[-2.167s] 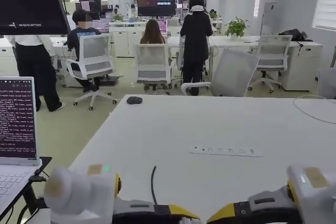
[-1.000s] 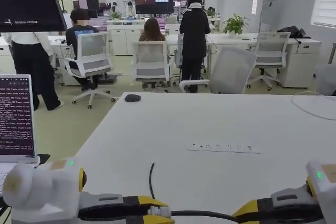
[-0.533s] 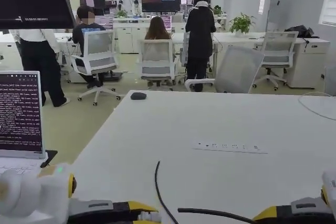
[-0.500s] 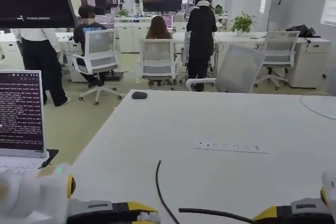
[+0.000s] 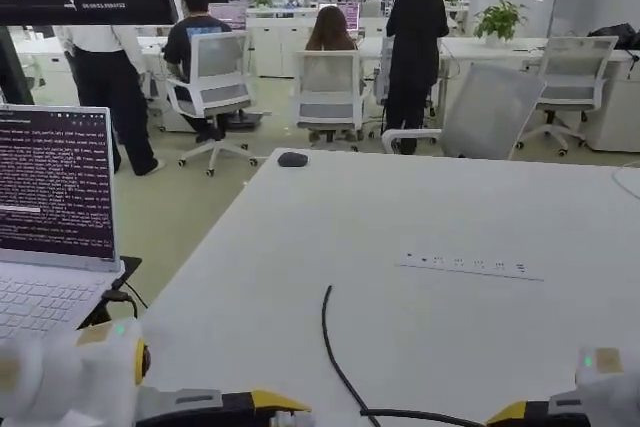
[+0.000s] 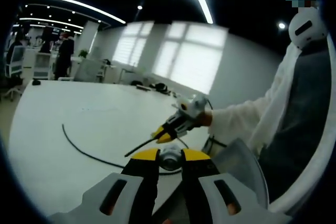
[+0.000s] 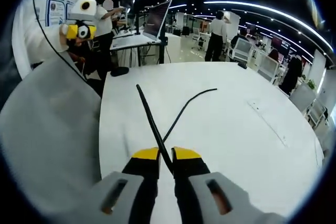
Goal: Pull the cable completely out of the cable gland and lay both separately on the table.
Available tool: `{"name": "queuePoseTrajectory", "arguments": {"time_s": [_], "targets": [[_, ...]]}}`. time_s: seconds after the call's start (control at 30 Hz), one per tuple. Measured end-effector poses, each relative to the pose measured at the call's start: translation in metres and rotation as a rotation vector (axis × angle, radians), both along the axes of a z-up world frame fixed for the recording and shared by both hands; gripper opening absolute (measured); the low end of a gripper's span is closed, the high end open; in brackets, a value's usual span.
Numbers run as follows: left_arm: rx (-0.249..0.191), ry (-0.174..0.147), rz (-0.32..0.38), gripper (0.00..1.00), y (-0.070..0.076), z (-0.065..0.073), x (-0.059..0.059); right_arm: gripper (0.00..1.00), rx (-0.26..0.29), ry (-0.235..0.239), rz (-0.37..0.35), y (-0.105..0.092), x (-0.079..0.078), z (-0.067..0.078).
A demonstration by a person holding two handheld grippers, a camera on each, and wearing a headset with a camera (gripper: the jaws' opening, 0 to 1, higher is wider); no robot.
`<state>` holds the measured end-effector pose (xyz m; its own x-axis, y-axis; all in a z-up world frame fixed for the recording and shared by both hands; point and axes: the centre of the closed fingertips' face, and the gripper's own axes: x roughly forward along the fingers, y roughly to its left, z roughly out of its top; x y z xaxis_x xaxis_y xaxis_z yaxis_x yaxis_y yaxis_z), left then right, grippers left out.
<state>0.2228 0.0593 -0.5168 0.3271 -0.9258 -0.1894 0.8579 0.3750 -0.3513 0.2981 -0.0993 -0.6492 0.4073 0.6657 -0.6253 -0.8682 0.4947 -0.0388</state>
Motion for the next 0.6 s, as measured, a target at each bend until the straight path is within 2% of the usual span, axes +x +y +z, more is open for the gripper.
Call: {"name": "queuePoseTrajectory", "arguments": {"time_s": [0.23,0.43,0.6], "targets": [[-0.014,0.031,0.037,0.17,0.004,-0.008,0.003,0.06,-0.021,0.064,0.001,0.010,0.016,-0.041],[-0.015,0.038,0.064,0.17,0.007,-0.014,0.007,0.06,-0.077,0.101,0.060,0.026,0.019,-0.075],[-0.017,0.055,0.079,0.17,0.008,-0.019,0.010,0.07,-0.097,0.122,0.084,0.036,0.021,-0.089]]}}
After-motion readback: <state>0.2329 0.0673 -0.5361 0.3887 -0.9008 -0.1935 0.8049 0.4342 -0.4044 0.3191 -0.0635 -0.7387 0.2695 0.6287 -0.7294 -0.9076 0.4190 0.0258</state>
